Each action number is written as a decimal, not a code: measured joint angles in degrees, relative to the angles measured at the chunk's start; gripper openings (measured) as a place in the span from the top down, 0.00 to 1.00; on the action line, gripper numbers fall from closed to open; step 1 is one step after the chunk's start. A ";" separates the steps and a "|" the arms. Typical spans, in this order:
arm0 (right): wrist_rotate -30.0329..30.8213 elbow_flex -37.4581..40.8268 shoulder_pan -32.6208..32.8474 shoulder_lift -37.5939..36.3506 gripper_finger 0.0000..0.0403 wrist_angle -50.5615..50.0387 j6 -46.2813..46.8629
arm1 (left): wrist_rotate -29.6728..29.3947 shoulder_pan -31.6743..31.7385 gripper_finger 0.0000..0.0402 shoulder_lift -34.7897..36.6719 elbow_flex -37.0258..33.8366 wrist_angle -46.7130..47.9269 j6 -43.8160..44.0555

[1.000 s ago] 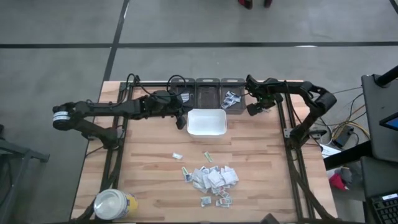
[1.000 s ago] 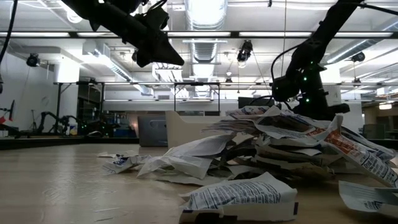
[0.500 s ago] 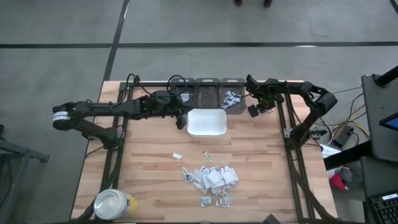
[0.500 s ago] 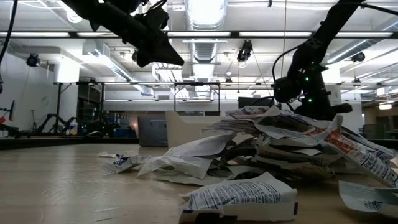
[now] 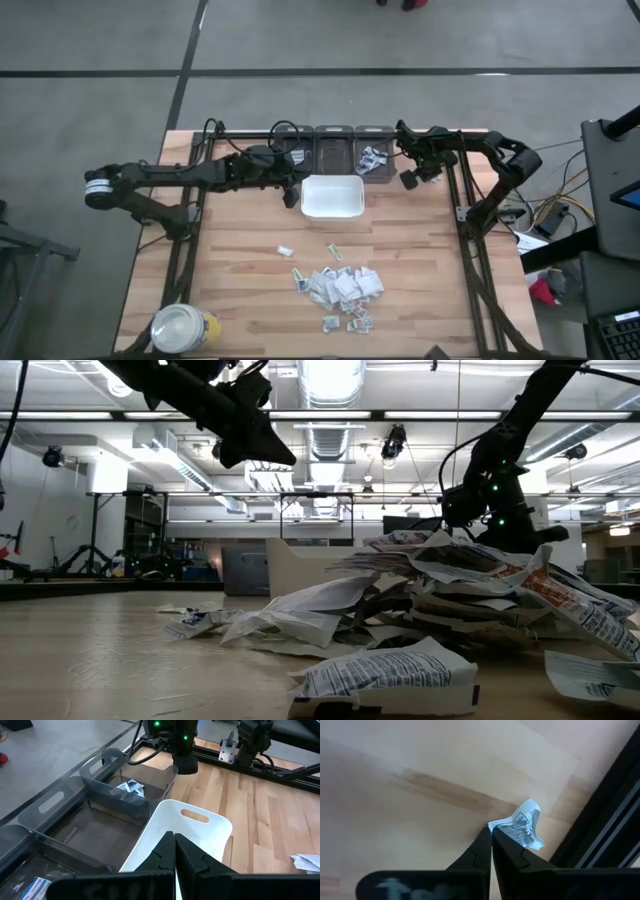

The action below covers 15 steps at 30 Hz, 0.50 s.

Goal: Pick & Place First Aid Supplies
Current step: Put the white alcohol pad into the right black bin

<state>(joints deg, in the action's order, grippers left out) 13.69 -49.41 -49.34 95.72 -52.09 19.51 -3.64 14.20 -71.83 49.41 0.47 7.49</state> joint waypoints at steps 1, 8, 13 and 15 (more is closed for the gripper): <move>0.00 0.01 0.00 0.00 0.98 -0.29 -0.25 | 0.00 0.00 1.00 0.00 0.00 0.00 0.00; -0.28 -0.09 0.02 -2.76 0.98 -6.65 -1.91 | 0.01 0.00 1.00 0.00 0.00 0.00 -0.17; -3.14 -0.83 0.04 -10.87 0.98 -11.74 -3.33 | 0.02 0.00 1.00 0.00 0.00 0.00 -1.36; -7.50 -1.13 0.02 -15.45 0.98 -11.62 -4.74 | 0.11 0.00 1.00 0.00 0.00 0.00 -1.69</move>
<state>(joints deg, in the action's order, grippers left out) 6.19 -50.54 -49.32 80.27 -63.71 14.77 -3.53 14.20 -71.83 49.41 0.47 5.80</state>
